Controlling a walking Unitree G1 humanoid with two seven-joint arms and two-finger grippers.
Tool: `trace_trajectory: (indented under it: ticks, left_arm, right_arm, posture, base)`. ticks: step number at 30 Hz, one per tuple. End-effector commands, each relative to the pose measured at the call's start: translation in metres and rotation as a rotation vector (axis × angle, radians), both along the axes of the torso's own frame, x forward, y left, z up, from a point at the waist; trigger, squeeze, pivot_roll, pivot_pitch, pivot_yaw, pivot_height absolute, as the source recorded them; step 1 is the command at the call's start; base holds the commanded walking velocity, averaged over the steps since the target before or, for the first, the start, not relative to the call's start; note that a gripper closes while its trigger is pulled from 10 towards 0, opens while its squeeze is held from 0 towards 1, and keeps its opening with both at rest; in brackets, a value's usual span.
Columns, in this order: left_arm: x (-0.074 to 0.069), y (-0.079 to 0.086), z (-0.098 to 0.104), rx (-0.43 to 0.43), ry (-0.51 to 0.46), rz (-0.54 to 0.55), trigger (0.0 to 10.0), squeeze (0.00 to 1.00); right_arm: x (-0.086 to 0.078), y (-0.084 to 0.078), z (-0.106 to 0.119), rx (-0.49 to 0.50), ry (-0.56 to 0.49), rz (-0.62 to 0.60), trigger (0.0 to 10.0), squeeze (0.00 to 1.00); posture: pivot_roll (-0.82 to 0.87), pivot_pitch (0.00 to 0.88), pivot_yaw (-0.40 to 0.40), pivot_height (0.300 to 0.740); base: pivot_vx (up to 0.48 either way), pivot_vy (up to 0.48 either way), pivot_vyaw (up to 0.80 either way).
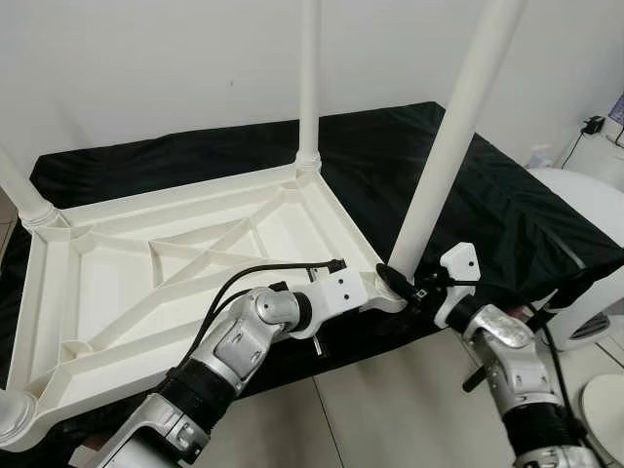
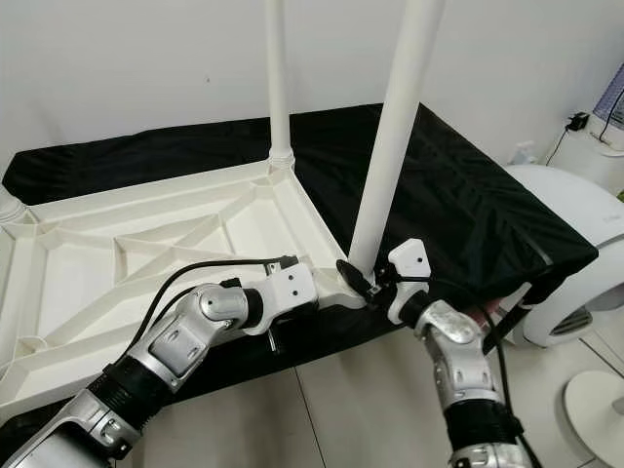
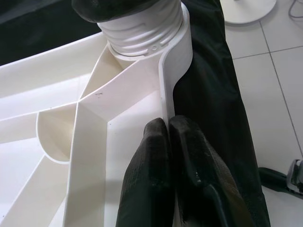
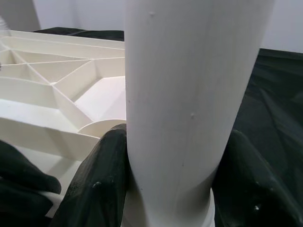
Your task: Building children table
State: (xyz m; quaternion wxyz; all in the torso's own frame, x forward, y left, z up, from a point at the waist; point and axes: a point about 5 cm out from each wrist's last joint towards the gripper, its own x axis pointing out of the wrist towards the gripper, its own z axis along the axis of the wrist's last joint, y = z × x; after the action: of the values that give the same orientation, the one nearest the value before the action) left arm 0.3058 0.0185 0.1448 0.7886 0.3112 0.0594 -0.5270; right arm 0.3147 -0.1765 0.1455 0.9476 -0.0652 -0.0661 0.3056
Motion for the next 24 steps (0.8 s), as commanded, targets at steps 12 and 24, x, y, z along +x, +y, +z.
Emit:
trace_trajectory:
  ticks: [12,24]
  left_arm:
    - [-0.007,-0.008,-0.008,0.02,0.047,-0.053,10.0,0.0]
    - [-0.009,-0.008,-0.009,0.02,0.048,-0.056,10.0,0.0]
  right_arm:
    - [-0.004,0.04,-0.006,0.083,0.004,-0.171,10.0,0.0]
    - [0.0,0.064,-0.01,0.149,0.043,-0.44,10.0,0.0]
  posture:
    - [-0.1,0.063,0.027,0.74]
    - [-0.1,0.048,0.017,0.74]
  base:
    - [0.0,0.0,0.0]
    - [0.0,0.0,0.0]
